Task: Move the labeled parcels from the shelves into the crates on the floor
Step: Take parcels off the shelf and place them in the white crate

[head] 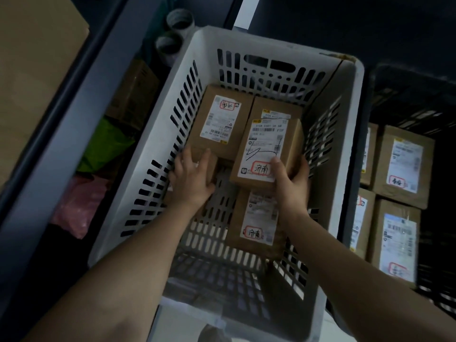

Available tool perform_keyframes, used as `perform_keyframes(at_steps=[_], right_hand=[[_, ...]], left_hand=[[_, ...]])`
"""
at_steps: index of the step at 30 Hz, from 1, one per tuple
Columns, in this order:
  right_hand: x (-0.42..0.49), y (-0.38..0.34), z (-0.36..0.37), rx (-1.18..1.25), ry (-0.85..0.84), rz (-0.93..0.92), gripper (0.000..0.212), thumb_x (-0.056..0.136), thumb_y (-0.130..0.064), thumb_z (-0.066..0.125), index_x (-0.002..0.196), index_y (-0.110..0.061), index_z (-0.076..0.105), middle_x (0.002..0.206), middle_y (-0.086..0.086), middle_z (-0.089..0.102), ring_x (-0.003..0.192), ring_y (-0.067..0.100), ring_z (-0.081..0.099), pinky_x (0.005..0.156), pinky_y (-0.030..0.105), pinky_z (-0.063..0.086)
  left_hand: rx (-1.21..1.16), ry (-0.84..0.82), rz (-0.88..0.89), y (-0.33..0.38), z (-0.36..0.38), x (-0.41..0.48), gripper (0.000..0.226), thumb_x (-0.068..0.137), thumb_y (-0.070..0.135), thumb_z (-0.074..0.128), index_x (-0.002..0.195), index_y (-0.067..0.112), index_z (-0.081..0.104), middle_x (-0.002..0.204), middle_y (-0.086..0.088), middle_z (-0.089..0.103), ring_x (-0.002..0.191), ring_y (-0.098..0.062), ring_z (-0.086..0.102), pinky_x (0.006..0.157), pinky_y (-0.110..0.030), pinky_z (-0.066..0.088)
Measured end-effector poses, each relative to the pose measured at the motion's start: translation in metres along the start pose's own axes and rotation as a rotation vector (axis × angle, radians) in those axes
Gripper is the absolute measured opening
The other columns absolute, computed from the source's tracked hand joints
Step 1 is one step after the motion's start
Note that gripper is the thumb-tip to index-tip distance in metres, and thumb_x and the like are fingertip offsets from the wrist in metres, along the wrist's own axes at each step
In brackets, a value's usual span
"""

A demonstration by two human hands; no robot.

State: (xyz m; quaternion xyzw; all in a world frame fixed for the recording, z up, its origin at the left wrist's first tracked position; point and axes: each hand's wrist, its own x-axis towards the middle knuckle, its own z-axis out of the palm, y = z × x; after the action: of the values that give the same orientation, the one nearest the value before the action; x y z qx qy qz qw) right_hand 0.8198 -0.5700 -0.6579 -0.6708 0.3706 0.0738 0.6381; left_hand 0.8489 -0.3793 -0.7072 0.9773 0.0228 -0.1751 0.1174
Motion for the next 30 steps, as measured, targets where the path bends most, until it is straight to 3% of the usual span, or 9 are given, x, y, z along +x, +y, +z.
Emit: perform_keyframes(at_steps=[4,9,11,15,18,21,23,25,30], right_hand=[[0.0,-0.001,0.003,-0.053,0.006,0.012,0.098,0.058,-0.074,0.064,0.143,-0.046,0.023,0.138,0.0,0.046,0.117,0.025,0.057,0.097,0.05,0.049],[0.002,-0.005,-0.001,-0.043,-0.015,0.018,0.078,0.086,-0.049,0.064,0.149,-0.035,0.021,0.112,-0.014,0.051,0.112,0.02,0.058,0.098,0.047,0.049],[-0.001,-0.007,-0.001,-0.033,-0.036,0.029,0.076,0.088,-0.041,0.064,0.15,-0.035,0.019,0.111,-0.015,0.053,0.111,0.02,0.059,0.097,0.046,0.05],[-0.01,-0.01,-0.003,-0.01,-0.151,0.066,0.084,0.087,-0.032,0.068,0.151,-0.039,0.014,0.135,0.002,0.052,0.112,0.026,0.061,0.094,0.051,0.052],[-0.027,-0.009,0.005,-0.096,-0.242,0.078,0.092,0.076,-0.048,0.073,0.147,-0.046,0.016,0.133,0.004,0.054,0.108,0.027,0.063,0.09,0.051,0.054],[-0.042,-0.006,0.02,-0.259,-0.21,0.085,0.101,0.055,-0.08,0.066,0.139,-0.059,0.012,0.139,0.007,0.045,0.115,0.031,0.057,0.094,0.05,0.051],[-0.048,-0.006,0.031,-0.343,-0.175,0.061,0.098,0.066,-0.077,0.062,0.143,-0.054,0.007,0.143,0.009,0.032,0.123,0.035,0.047,0.099,0.048,0.047],[-0.051,-0.004,0.04,-0.333,-0.184,0.072,0.093,0.077,-0.068,0.061,0.148,-0.047,0.004,0.14,0.009,0.026,0.125,0.039,0.042,0.1,0.047,0.046],[-0.06,0.005,0.048,-0.633,-0.135,-0.039,0.095,0.075,-0.071,0.055,0.145,-0.05,-0.006,0.136,0.013,0.028,0.127,0.041,0.033,0.099,0.052,0.041]], left_hand=[[0.012,-0.063,-0.021,0.0,0.019,0.009,0.084,0.087,0.029,0.062,0.149,0.032,0.006,0.156,-0.016,-0.013,0.144,-0.035,-0.009,0.11,-0.062,0.009],[-0.081,-0.056,-0.06,0.003,0.028,0.008,0.076,0.095,0.02,0.052,0.151,0.025,0.0,0.154,-0.018,-0.021,0.143,-0.032,-0.018,0.117,-0.049,-0.002],[-0.152,-0.061,-0.053,0.003,0.017,0.008,0.065,0.098,0.025,0.045,0.151,0.022,0.008,0.157,-0.019,-0.012,0.145,-0.034,-0.009,0.118,-0.045,0.003],[-0.319,0.072,0.048,0.001,-0.016,0.001,0.043,0.099,0.017,0.04,0.142,0.01,0.038,0.151,-0.015,0.025,0.141,-0.03,0.02,0.116,-0.042,0.022],[-0.412,0.107,0.096,0.001,-0.037,-0.01,0.037,0.097,0.012,0.043,0.133,0.007,0.049,0.141,-0.011,0.039,0.132,-0.025,0.034,0.109,-0.032,0.03],[-0.555,0.06,0.068,-0.001,-0.048,-0.021,0.034,0.099,0.017,0.041,0.13,0.009,0.052,0.133,-0.01,0.045,0.123,-0.023,0.045,0.103,-0.034,0.041],[-0.663,0.014,0.043,-0.003,-0.053,-0.029,0.035,0.099,0.019,0.04,0.131,0.011,0.051,0.129,-0.011,0.05,0.117,-0.024,0.052,0.094,-0.039,0.049],[-0.758,-0.013,0.015,-0.005,-0.057,-0.038,0.036,0.1,0.018,0.04,0.134,0.012,0.048,0.124,-0.01,0.055,0.11,-0.022,0.057,0.086,-0.033,0.052],[-0.764,-0.12,0.02,-0.012,-0.061,-0.047,0.038,0.1,0.014,0.038,0.138,0.014,0.044,0.131,-0.008,0.055,0.115,-0.018,0.055,0.085,-0.022,0.047]])
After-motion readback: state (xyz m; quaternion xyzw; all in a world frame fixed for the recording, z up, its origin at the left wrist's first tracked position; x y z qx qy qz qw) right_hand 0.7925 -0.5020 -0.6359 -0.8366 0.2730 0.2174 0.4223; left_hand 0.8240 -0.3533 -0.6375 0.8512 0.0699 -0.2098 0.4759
